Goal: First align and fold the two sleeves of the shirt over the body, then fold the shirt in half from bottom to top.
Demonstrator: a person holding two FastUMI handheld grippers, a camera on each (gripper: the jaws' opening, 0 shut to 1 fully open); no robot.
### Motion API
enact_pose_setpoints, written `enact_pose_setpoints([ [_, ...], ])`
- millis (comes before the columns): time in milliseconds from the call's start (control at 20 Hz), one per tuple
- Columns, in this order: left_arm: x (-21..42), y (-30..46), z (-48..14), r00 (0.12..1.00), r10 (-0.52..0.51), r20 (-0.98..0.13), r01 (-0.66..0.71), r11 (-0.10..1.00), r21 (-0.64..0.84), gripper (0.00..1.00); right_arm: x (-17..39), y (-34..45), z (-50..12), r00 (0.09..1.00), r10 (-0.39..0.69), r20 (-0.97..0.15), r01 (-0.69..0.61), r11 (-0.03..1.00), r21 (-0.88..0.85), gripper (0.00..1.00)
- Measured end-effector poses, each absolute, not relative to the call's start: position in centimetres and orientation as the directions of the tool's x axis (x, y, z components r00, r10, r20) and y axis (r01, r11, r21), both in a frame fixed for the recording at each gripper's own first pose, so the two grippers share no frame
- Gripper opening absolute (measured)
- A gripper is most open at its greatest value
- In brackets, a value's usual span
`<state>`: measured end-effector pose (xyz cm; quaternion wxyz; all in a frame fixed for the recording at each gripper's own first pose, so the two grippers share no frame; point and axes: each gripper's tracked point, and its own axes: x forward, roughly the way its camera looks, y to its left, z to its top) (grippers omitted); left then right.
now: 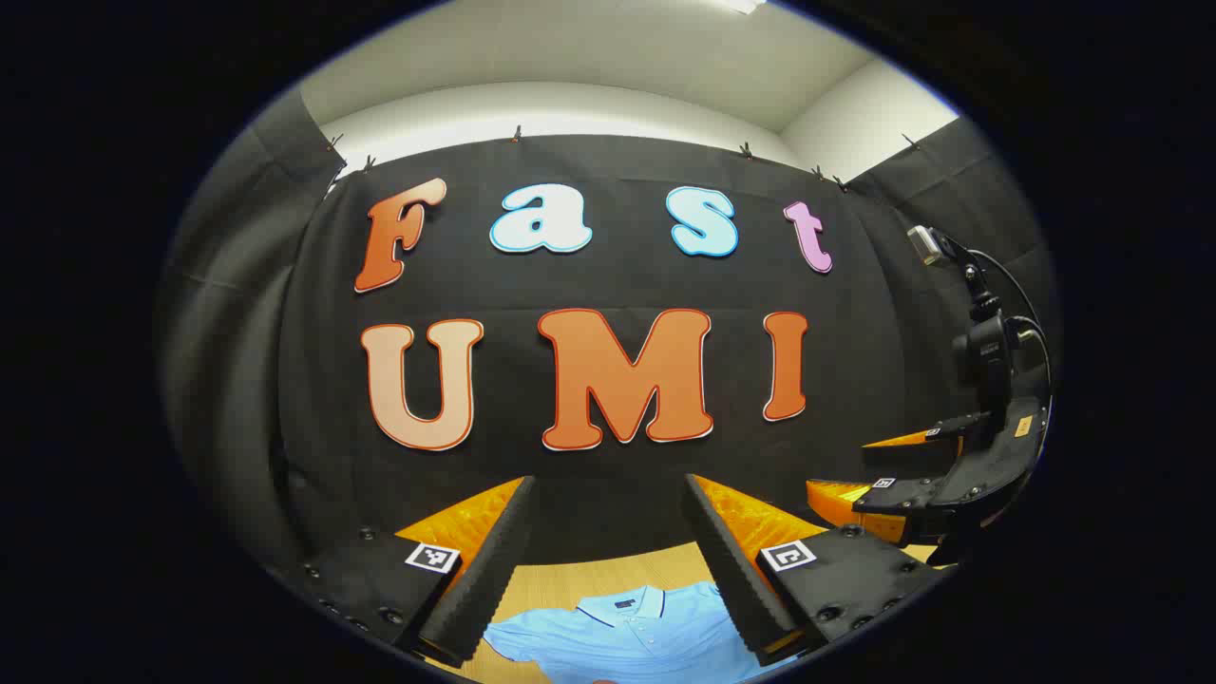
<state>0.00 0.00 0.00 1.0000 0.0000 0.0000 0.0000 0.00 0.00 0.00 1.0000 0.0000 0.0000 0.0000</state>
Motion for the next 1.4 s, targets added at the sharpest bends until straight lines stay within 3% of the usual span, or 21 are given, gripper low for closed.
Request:
enact_pose_setpoints([
  [800, -1.8, -0.4, -1.0, 1.0, -0.011, -0.019, 0.011, 1.0, 0.012, 1.0, -1.4, 0.1, -1.8, 0.999, -0.021, -0.027, 0.021, 1.0, 0.02, 0.99],
  [1200, -1.5, 0.8, -2.3, 0.999, 0.013, -0.042, -0.011, 0.999, 0.037, 1.0, 0.9, -0.5, -5.4, 0.992, -0.029, -0.126, 0.033, 0.999, 0.026, 0.99],
  [1400, -1.1, 0.3, -4.1, 0.994, 0.027, -0.106, -0.022, 0.998, 0.051, 0.99, 3.3, -1.0, -9.1, 0.965, -0.002, -0.263, 0.014, 0.999, 0.043, 1.0],
])
